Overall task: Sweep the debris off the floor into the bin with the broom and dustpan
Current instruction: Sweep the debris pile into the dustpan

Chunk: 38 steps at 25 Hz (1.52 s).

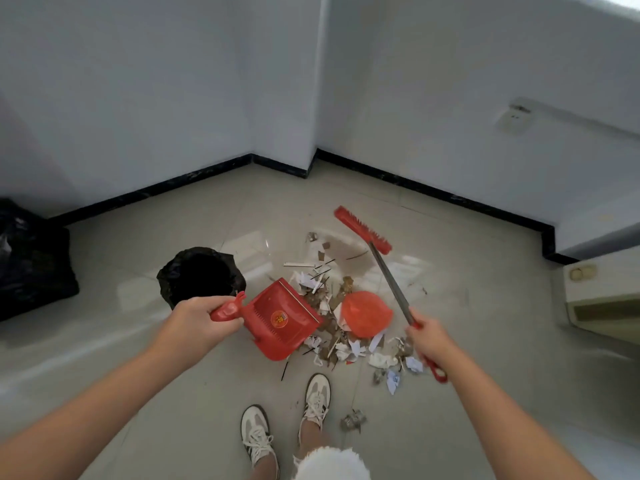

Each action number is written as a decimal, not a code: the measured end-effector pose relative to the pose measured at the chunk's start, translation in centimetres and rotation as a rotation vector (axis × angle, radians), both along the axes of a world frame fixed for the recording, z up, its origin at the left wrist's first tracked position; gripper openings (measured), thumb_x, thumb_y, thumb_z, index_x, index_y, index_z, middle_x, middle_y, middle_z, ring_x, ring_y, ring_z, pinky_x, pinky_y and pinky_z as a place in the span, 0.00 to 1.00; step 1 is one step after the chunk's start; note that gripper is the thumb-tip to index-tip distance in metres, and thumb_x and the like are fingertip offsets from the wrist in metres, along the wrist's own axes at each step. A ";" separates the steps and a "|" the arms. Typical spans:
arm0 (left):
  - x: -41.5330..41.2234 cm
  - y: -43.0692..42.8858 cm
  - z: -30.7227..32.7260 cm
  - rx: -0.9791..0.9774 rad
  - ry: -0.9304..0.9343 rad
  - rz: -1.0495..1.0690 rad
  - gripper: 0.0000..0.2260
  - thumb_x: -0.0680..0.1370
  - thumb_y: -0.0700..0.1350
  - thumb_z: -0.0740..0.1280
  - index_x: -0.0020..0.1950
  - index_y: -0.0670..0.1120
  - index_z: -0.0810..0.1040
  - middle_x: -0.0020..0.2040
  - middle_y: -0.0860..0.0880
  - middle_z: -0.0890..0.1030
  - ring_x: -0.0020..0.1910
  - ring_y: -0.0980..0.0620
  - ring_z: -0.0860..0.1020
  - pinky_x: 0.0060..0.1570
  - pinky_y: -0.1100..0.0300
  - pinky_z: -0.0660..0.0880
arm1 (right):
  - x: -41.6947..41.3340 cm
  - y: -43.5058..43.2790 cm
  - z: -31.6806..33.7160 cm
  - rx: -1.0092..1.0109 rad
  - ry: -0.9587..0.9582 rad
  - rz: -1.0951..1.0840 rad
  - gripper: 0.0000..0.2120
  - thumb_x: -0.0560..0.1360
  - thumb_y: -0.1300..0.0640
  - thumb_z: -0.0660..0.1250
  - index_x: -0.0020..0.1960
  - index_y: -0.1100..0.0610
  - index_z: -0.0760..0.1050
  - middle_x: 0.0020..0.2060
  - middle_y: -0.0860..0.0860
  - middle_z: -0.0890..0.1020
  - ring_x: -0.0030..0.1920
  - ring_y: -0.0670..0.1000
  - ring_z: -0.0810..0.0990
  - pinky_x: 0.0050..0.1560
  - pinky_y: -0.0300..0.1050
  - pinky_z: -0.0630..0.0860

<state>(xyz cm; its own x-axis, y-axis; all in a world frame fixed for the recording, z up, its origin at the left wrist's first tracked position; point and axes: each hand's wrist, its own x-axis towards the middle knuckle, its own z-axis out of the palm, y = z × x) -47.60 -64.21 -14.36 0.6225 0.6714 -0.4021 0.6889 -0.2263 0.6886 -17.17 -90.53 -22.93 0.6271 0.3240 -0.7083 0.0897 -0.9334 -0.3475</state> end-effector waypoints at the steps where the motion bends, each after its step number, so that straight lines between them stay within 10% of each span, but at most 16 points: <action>1: 0.4 0.1 -0.4 0.018 0.013 -0.011 0.05 0.69 0.46 0.74 0.41 0.57 0.83 0.27 0.56 0.74 0.26 0.56 0.69 0.30 0.62 0.66 | 2.1 2.6 -1.3 0.009 0.025 0.015 0.22 0.79 0.58 0.59 0.72 0.47 0.67 0.30 0.52 0.74 0.23 0.49 0.70 0.22 0.39 0.70; 9: 0.5 2.7 -2.2 0.026 0.159 -0.069 0.23 0.67 0.47 0.78 0.50 0.74 0.78 0.34 0.52 0.83 0.33 0.49 0.80 0.33 0.59 0.75 | 5.5 15.3 -13.5 -0.011 0.124 0.087 0.14 0.80 0.54 0.56 0.62 0.52 0.75 0.37 0.55 0.80 0.32 0.51 0.77 0.34 0.48 0.79; 16: -0.6 3.9 -1.3 0.021 0.229 -0.091 0.18 0.67 0.53 0.76 0.51 0.73 0.78 0.34 0.54 0.82 0.30 0.52 0.79 0.31 0.62 0.75 | 4.5 -2.7 -13.5 -0.198 -0.030 0.452 0.25 0.80 0.53 0.53 0.73 0.33 0.56 0.50 0.51 0.82 0.44 0.49 0.81 0.45 0.41 0.75; 19: -2.0 3.6 0.8 0.016 0.234 -0.133 0.15 0.66 0.57 0.73 0.50 0.73 0.78 0.33 0.56 0.81 0.29 0.56 0.78 0.30 0.62 0.73 | 4.6 -12.1 -12.4 -0.355 -0.014 0.484 0.26 0.76 0.45 0.56 0.62 0.17 0.50 0.59 0.45 0.81 0.52 0.45 0.81 0.51 0.28 0.70; 22: -3.0 2.8 1.5 -0.010 0.216 -0.120 0.14 0.69 0.46 0.76 0.47 0.66 0.83 0.30 0.58 0.79 0.28 0.59 0.75 0.30 0.66 0.68 | 3.4 -14.2 -7.9 -0.297 -0.050 0.465 0.25 0.76 0.51 0.62 0.69 0.33 0.62 0.60 0.49 0.82 0.57 0.50 0.81 0.53 0.35 0.72; 25: -4.3 1.3 1.8 -0.019 0.196 -0.110 0.13 0.69 0.48 0.75 0.44 0.67 0.81 0.32 0.54 0.79 0.29 0.57 0.75 0.31 0.63 0.69 | 2.2 -12.7 -5.0 -0.226 -0.055 0.370 0.21 0.77 0.57 0.64 0.69 0.46 0.71 0.49 0.48 0.84 0.47 0.49 0.82 0.46 0.40 0.73; 29: -8.1 -0.6 1.7 -0.046 0.221 -0.024 0.13 0.69 0.52 0.74 0.46 0.71 0.79 0.31 0.50 0.78 0.29 0.54 0.75 0.32 0.59 0.71 | 0.4 -6.8 -1.5 -0.182 -0.053 0.460 0.25 0.79 0.51 0.60 0.59 0.19 0.63 0.45 0.50 0.84 0.44 0.52 0.82 0.45 0.47 0.76; 34: -11.3 -3.0 1.1 -0.037 0.261 0.177 0.15 0.69 0.50 0.76 0.46 0.71 0.81 0.32 0.54 0.81 0.29 0.56 0.76 0.32 0.59 0.72 | -0.8 6.6 -5.7 -0.075 0.185 0.453 0.21 0.81 0.55 0.56 0.72 0.40 0.64 0.35 0.48 0.79 0.29 0.49 0.73 0.26 0.41 0.69; 38: -12.7 -3.5 0.6 -0.034 0.290 0.238 0.18 0.68 0.47 0.77 0.43 0.72 0.80 0.36 0.60 0.83 0.35 0.58 0.80 0.35 0.64 0.72 | -2.3 10.1 -11.0 -0.165 0.288 0.591 0.24 0.79 0.52 0.55 0.73 0.35 0.60 0.34 0.52 0.78 0.25 0.48 0.72 0.26 0.40 0.70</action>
<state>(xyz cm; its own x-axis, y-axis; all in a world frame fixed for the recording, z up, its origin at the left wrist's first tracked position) -60.35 -67.75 -13.77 0.3081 0.7668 -0.5631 0.8868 -0.0173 0.4618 -19.50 -80.40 -33.93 0.1571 0.4281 -0.8900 0.5262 -0.7989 -0.2913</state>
